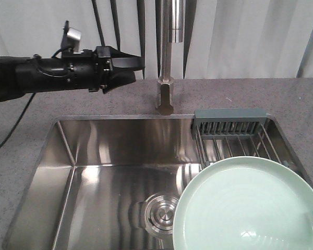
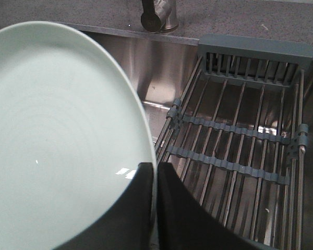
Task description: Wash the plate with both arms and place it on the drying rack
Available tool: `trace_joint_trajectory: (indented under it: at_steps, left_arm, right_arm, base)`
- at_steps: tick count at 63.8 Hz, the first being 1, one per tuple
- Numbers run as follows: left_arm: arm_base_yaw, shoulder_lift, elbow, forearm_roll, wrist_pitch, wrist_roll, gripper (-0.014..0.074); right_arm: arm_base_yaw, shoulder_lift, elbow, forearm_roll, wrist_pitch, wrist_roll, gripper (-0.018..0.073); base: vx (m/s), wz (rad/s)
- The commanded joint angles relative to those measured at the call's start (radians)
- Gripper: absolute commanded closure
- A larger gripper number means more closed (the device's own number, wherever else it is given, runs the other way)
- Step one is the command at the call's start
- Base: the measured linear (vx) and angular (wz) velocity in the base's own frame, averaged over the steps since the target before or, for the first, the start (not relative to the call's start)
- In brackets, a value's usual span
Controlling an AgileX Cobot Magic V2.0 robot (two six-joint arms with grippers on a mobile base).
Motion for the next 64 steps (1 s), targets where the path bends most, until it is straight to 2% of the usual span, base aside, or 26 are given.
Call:
trace_joint_trajectory:
  at_steps: [1,7,18,26,50,64]
  left_arm:
    - [-0.034,0.029,-0.137,-0.067,0.047,0.004,0.0108]
    - [-0.056,0.101,-0.23,-0.067,0.039,0.004,0.0108]
    - [-0.056,0.183,-0.356,-0.067,0.019,-0.046,0.0108]
    - [-0.056,0.227,-0.418,-0.067,0.005,-0.051,0.0108]
    - [-0.058,0.303,-0.486,-0.069,-0.002,-0.077,0.0108]
    - [-0.086,0.306,-0.486,-0.067,0.001,-0.077,0.0108]
  right_arm:
    - [-0.006,0.011,-0.024,0.025,-0.064,-0.007,0.0564]
    - [-0.006,0.011,-0.024,0.025,-0.064,-0.007,0.0564]
    - [-0.006,0.011,-0.024,0.025,-0.064,-0.007,0.0564]
    - [-0.006,0.011,-0.024,0.025,-0.064,-0.007,0.0564]
    - [-0.006,0.011,-0.024,0.025,-0.064,-0.007,0.0564]
    - [-0.006,0.011,-0.024,0.025,-0.064,-0.007,0.0564]
  base:
    - [0.0,0.0]
    - [0.0,0.0]
    - [0.0,0.0]
    - [0.0,0.0]
    - [0.0,0.0]
    - [0.0,0.0]
